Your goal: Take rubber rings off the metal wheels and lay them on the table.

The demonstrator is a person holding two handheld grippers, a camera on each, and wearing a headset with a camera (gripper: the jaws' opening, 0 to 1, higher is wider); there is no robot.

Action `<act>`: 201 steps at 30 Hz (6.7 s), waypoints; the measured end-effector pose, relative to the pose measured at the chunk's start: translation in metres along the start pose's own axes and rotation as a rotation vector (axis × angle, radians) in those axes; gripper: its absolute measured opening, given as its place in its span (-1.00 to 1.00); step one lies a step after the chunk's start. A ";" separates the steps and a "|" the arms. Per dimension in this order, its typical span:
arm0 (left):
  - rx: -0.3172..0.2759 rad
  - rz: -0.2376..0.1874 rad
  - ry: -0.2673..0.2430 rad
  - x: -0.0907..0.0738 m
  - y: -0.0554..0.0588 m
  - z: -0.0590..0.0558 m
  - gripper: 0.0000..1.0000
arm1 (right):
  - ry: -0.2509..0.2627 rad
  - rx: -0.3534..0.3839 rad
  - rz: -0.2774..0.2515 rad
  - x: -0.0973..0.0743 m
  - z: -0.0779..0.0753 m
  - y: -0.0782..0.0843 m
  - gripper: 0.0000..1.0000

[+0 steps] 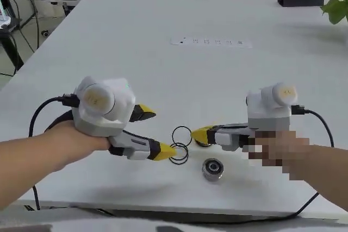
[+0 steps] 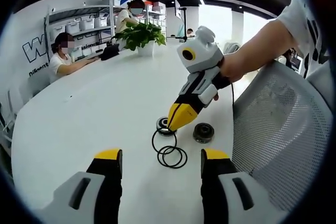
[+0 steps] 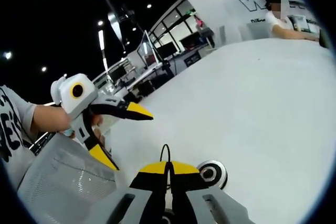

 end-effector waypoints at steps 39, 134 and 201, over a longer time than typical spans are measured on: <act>-0.037 0.025 -0.018 -0.007 0.014 0.002 0.14 | 0.039 -0.046 0.092 0.016 0.000 0.008 -1.00; -0.036 0.040 0.092 0.066 -0.042 0.009 -0.16 | 0.180 -0.172 0.073 -0.034 -0.036 0.029 -0.53; 0.050 0.084 0.062 0.098 -0.049 -0.001 -0.86 | 0.247 -0.356 0.146 -0.018 -0.034 0.026 -0.71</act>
Point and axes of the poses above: the centre of the closed fingertips' face, and the gripper's own axes: x roughly forward along the fingers, z roughly to its left, y roughly out of its underside, the point moved 10 cm from there along -x, roughly backward along the fingers, and after that the axes turned 14 degrees about z, right-handed, at the moved point
